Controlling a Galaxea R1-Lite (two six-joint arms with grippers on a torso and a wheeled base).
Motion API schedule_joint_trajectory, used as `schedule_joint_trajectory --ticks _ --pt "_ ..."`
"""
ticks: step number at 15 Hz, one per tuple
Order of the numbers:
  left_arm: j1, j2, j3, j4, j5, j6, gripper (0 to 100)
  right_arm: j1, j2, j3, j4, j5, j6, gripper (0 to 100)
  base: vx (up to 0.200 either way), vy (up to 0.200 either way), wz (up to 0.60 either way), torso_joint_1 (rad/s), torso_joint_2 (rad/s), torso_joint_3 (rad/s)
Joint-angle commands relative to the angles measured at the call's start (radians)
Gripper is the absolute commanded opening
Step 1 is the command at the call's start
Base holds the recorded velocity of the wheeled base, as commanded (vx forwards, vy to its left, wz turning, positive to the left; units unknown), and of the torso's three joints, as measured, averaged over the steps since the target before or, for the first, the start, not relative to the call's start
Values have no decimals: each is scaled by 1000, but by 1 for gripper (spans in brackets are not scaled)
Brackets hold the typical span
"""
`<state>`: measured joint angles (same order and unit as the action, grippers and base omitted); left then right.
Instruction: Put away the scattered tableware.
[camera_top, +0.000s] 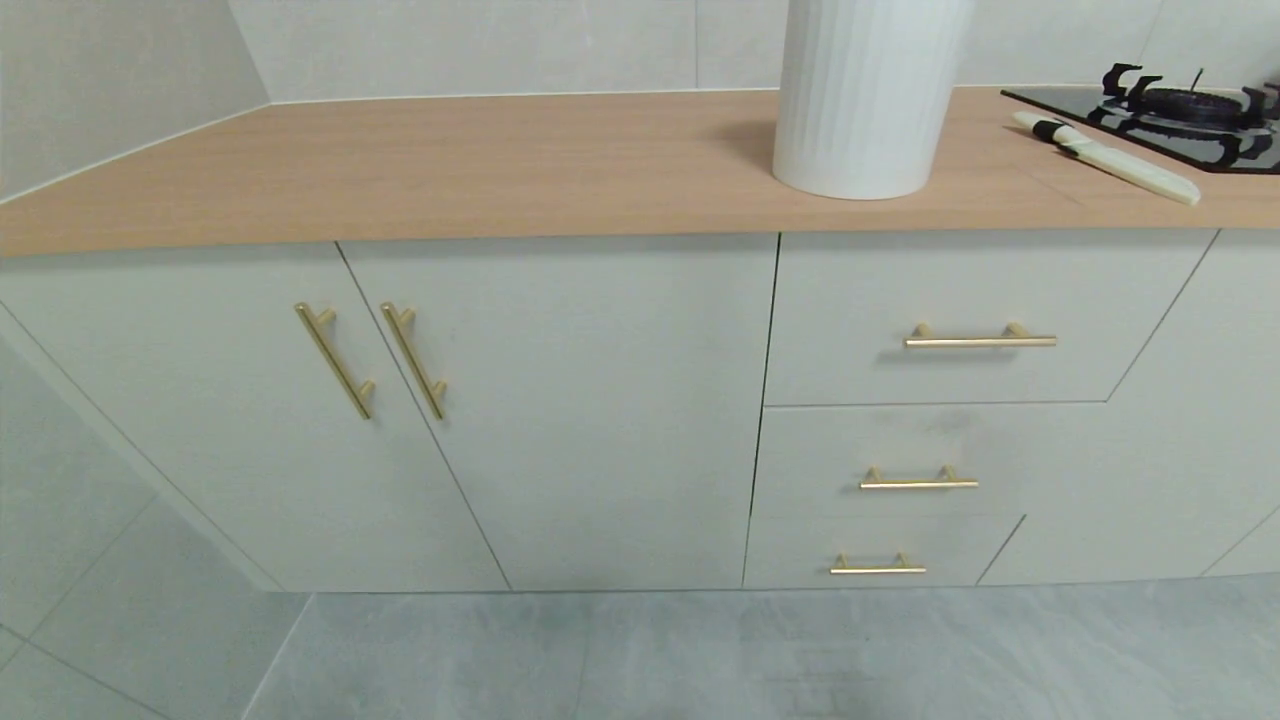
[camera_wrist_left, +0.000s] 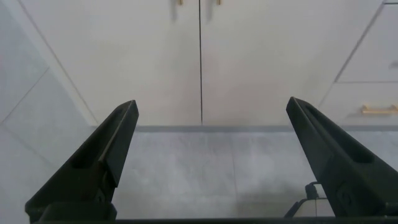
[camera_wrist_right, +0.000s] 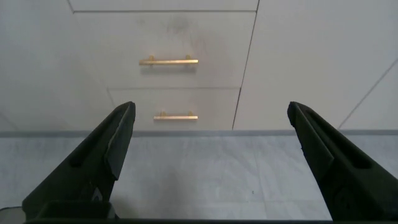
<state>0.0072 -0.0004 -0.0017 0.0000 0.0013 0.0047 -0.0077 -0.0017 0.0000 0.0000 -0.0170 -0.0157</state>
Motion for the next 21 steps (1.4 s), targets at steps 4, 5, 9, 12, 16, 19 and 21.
schedule_joint_trajectory --ticks 4,5,9,12,16,19,21 --pt "0 0 0 0 0 0 100 0 3 0 0 0 0 100 200 0 0 5 2 2" --pt "0 0 0 0 0 0 100 0 3 0 0 0 0 100 200 0 0 2 7 2" --pt "0 0 0 0 0 0 100 0 3 0 0 0 0 100 150 0 0 7 3 2" --pt "0 0 0 0 0 0 100 0 3 0 0 0 0 100 200 0 0 -4 1 2" --pt "0 0 0 0 0 -2 100 0 3 0 0 0 0 100 0 0 0 0 0 0" --pt "0 0 0 0 0 -2 100 0 3 0 0 0 0 100 0 0 0 0 0 0" --pt "0 0 0 0 0 0 100 0 3 0 0 0 0 100 0 0 0 0 0 0"
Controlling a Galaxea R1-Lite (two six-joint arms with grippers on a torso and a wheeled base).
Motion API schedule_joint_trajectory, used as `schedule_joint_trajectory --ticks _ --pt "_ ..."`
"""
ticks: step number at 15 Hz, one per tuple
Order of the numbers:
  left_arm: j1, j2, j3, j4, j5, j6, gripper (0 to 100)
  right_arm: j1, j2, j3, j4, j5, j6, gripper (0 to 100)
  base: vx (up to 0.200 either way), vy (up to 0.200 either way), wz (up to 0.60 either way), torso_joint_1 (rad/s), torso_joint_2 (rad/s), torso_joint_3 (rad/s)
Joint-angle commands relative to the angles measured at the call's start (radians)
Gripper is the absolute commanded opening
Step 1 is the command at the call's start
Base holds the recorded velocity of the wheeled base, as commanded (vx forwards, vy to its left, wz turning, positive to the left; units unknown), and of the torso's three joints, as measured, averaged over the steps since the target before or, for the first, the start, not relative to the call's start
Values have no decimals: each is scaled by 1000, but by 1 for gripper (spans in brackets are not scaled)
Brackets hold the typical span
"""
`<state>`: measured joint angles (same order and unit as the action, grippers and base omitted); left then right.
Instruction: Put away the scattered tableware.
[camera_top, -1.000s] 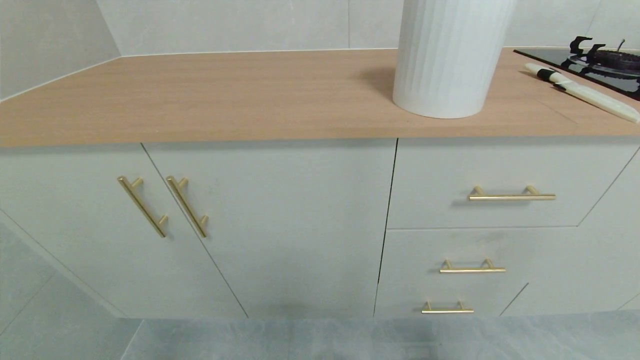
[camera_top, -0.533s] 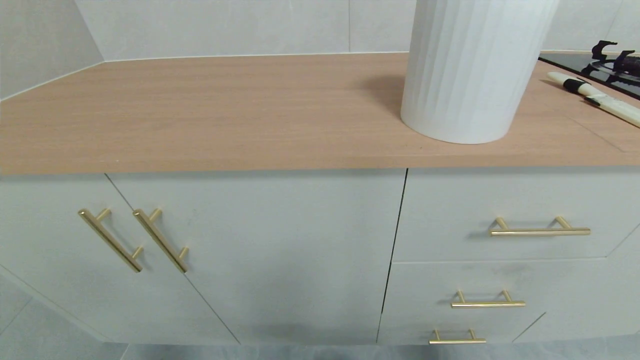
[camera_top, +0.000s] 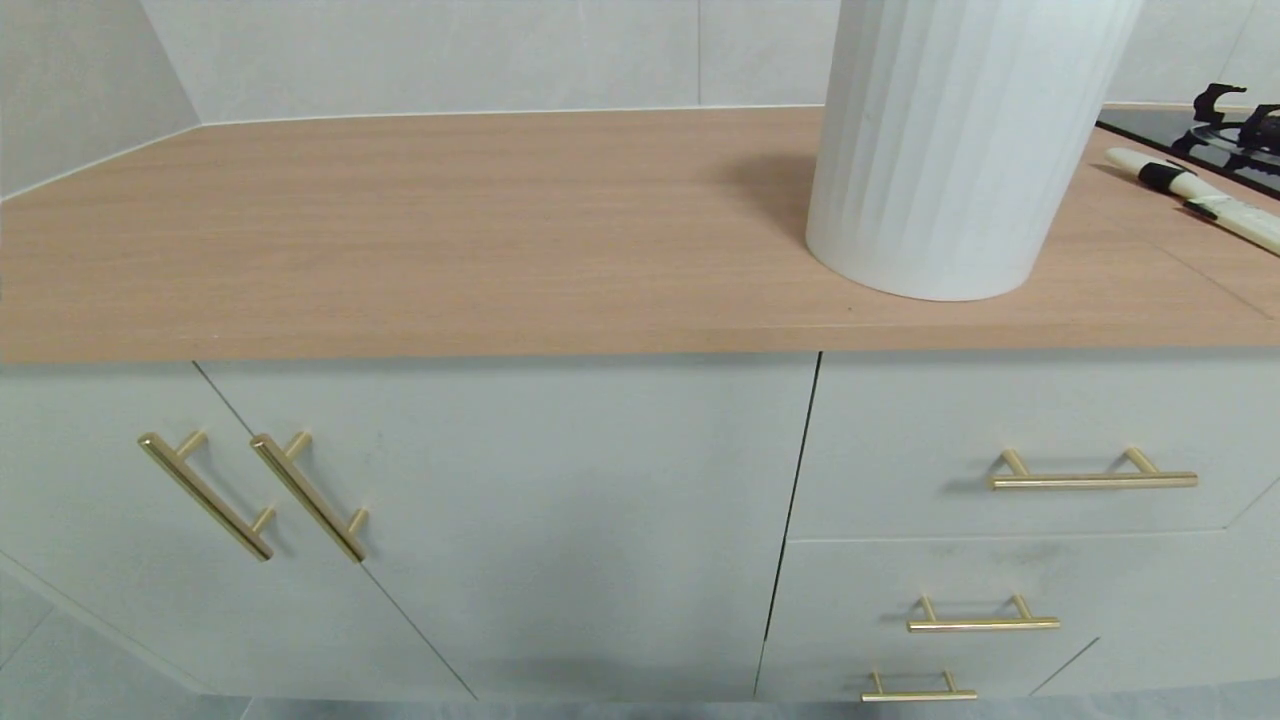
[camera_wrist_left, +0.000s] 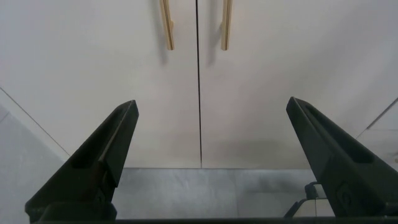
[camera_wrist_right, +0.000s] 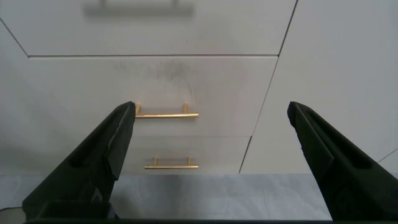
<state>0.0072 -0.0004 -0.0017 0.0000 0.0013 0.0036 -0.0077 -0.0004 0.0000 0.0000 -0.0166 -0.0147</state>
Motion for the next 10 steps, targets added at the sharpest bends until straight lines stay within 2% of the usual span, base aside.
schedule_joint_trajectory --ticks 1,3,10 --pt "0 0 0 0 0 1 100 2 2 0 0 0 -1 100 0 0 0 0 0 0" --pt "0 0 0 0 0 1 100 0 2 0 0 0 -1 100 0 0 0 0 0 0" --pt "0 0 0 0 0 1 100 0 2 0 0 0 -1 100 0 -200 0 1 4 2"
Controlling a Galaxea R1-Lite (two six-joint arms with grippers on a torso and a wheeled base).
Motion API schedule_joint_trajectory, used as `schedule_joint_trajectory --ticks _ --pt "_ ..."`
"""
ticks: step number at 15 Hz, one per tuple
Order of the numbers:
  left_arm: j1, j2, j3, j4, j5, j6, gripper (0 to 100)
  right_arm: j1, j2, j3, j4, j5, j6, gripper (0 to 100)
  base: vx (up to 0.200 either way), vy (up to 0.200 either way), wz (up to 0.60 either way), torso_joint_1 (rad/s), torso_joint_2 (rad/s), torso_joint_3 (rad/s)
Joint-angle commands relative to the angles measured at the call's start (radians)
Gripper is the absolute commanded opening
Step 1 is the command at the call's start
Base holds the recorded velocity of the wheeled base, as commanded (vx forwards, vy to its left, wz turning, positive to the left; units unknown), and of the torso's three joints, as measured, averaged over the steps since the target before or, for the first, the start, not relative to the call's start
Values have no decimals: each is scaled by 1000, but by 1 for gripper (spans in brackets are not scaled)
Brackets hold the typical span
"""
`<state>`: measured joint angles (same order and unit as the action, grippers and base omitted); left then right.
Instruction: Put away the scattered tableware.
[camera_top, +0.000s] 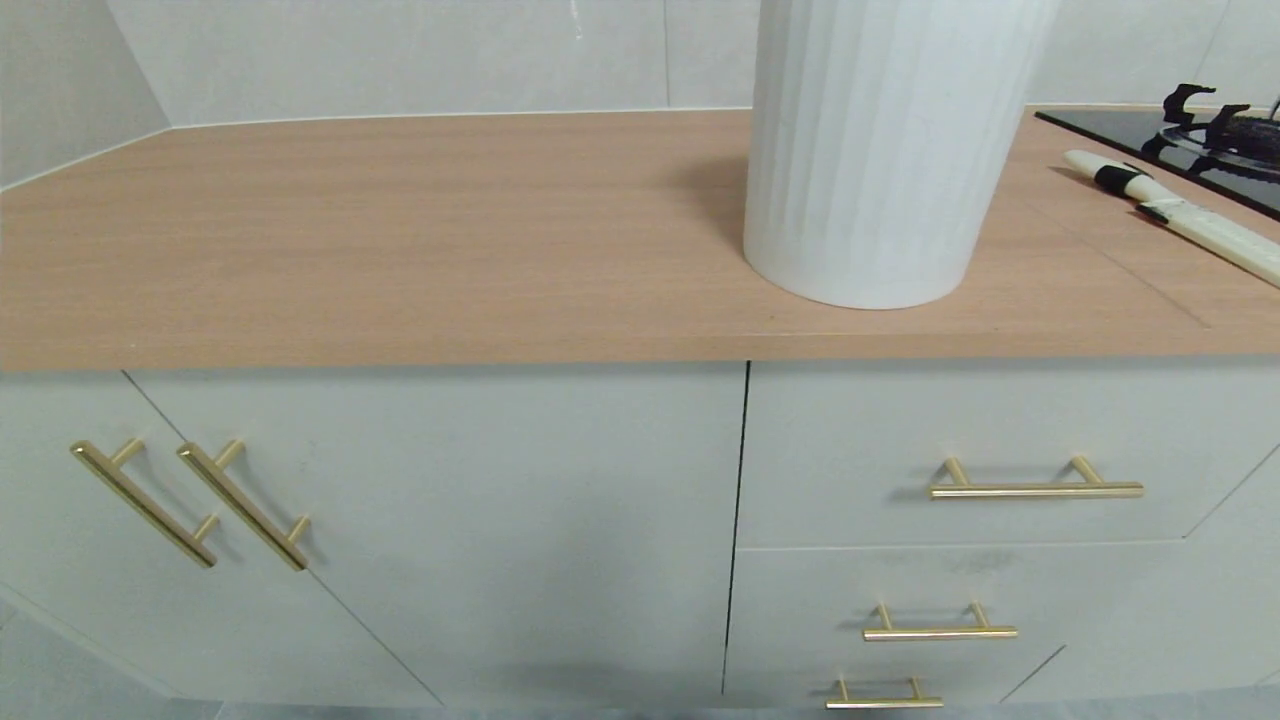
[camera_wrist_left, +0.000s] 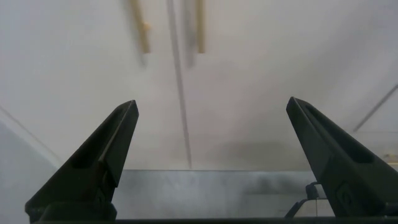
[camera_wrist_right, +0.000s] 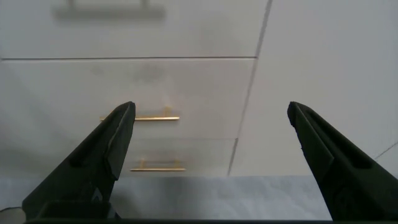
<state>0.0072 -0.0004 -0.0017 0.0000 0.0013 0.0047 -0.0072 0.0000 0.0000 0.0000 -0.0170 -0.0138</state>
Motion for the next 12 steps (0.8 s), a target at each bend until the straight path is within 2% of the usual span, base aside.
schedule_joint_trajectory --ticks 1,2,12 --pt "0 0 0 0 0 0 100 0 2 0 0 0 0 100 0 -200 0 -2 7 7" --pt "0 0 0 0 0 -2 100 0 2 0 0 0 0 100 0 -200 0 2 2 2" --pt "0 0 0 0 0 -2 100 0 2 0 0 0 -2 100 0 0 0 0 0 0"
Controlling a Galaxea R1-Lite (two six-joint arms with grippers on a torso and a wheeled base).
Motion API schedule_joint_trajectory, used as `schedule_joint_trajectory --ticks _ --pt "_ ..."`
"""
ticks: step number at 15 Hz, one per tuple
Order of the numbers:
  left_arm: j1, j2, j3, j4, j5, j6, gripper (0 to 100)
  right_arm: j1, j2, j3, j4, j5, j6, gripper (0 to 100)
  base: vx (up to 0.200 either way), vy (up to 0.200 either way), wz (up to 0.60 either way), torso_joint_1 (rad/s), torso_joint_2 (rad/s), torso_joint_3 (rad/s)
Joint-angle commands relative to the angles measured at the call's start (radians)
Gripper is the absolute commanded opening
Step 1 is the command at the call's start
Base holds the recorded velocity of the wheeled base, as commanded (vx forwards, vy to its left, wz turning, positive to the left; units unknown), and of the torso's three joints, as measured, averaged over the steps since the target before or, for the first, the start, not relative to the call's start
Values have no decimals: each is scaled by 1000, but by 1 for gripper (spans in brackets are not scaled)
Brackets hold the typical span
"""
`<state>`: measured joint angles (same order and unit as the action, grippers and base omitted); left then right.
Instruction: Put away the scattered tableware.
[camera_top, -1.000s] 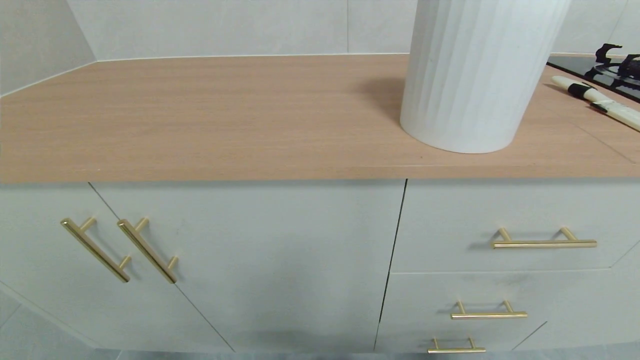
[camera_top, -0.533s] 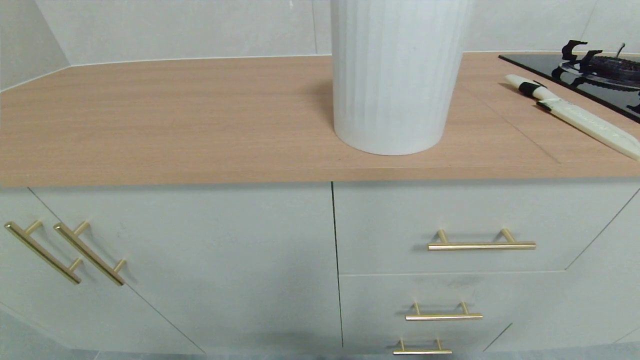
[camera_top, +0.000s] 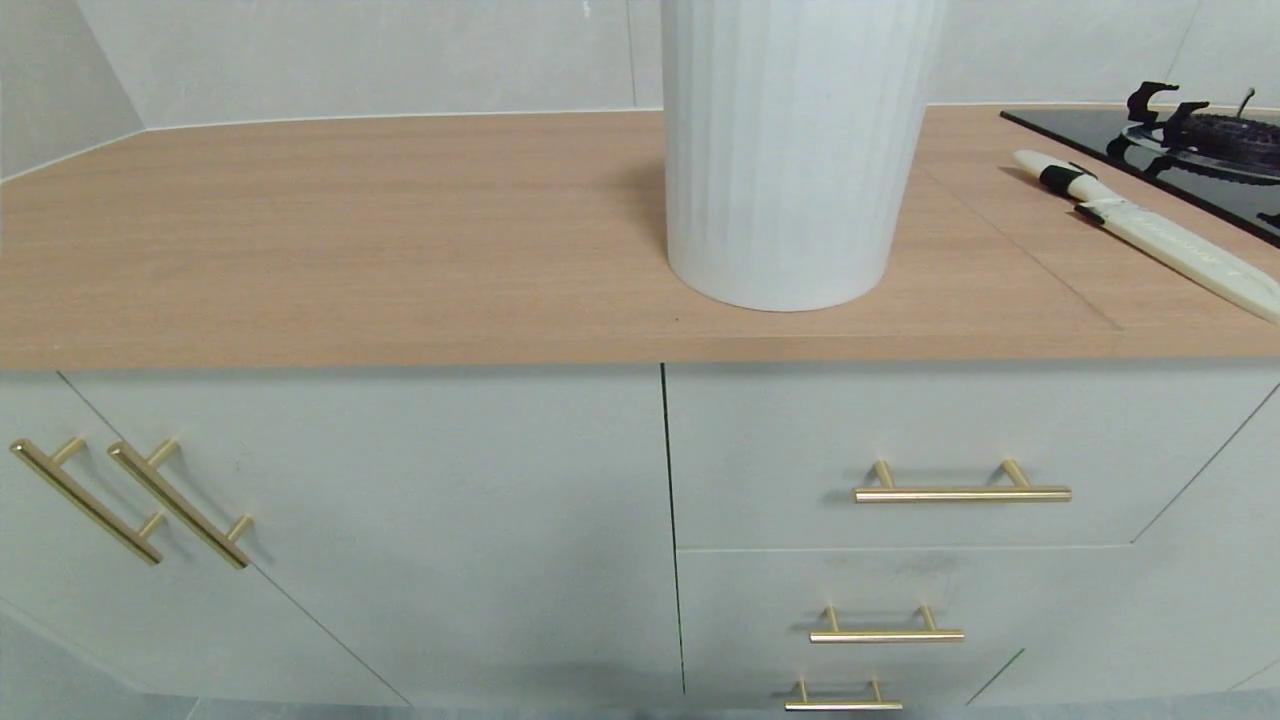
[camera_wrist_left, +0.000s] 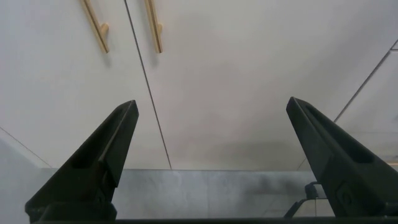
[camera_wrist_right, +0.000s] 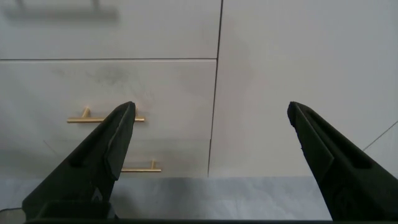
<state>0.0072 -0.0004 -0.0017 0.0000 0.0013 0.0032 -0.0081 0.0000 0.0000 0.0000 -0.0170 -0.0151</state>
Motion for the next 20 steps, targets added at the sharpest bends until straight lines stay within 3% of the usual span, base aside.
schedule_joint_trajectory --ticks 1,8,14,20 --pt "0 0 0 0 0 0 100 0 2 0 0 0 0 100 0 0 0 0 0 0" --pt "0 0 0 0 0 0 100 0 2 0 0 0 0 100 0 0 0 90 -121 -134" --pt "0 0 0 0 0 0 100 0 2 0 0 0 0 100 0 0 0 114 -561 -255" --pt "0 0 0 0 0 0 100 0 2 0 0 0 0 100 0 0 0 300 -487 -259"
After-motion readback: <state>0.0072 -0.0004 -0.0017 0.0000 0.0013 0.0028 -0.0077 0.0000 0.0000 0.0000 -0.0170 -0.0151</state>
